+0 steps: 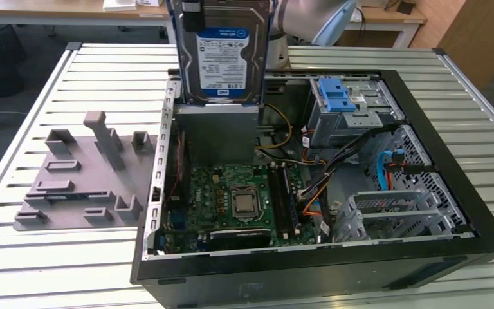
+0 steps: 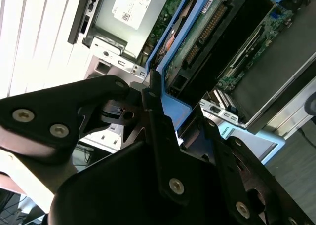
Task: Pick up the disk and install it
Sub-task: 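Pick up the disk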
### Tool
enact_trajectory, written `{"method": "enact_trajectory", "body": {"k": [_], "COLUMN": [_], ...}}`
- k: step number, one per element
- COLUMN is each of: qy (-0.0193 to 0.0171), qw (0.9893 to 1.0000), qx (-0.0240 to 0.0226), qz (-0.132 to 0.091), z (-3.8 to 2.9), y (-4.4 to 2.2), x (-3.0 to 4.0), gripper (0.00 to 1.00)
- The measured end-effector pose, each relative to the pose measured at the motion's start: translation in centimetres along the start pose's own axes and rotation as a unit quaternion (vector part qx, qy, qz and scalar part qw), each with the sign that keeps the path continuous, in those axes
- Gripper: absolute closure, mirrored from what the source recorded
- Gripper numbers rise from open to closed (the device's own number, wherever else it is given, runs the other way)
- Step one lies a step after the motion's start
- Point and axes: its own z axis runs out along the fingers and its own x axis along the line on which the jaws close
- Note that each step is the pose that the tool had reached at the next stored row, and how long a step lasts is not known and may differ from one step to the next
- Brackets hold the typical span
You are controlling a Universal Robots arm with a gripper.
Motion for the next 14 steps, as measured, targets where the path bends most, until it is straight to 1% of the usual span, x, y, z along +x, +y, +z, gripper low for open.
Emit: {"method": "enact_trajectory", "body": {"k": [4,5,10,14], "qy": [0.0000,0.0000,-0.0001,-0.0004], "qw": [1.0000,1.0000,1.0000,1.0000], "qx": [0.0000,0.0000,0.0005,0.0059], "qz": [0.000,0.000,0.000,0.000], "z": [-0.02,-0.02,-0.02,-0.02], "y": [-1.11,-1.25,-1.26,-1.27], "x": [0.09,0.10,0.10,0.21], "gripper": [0.64,0.64,0.64,0.64]}}
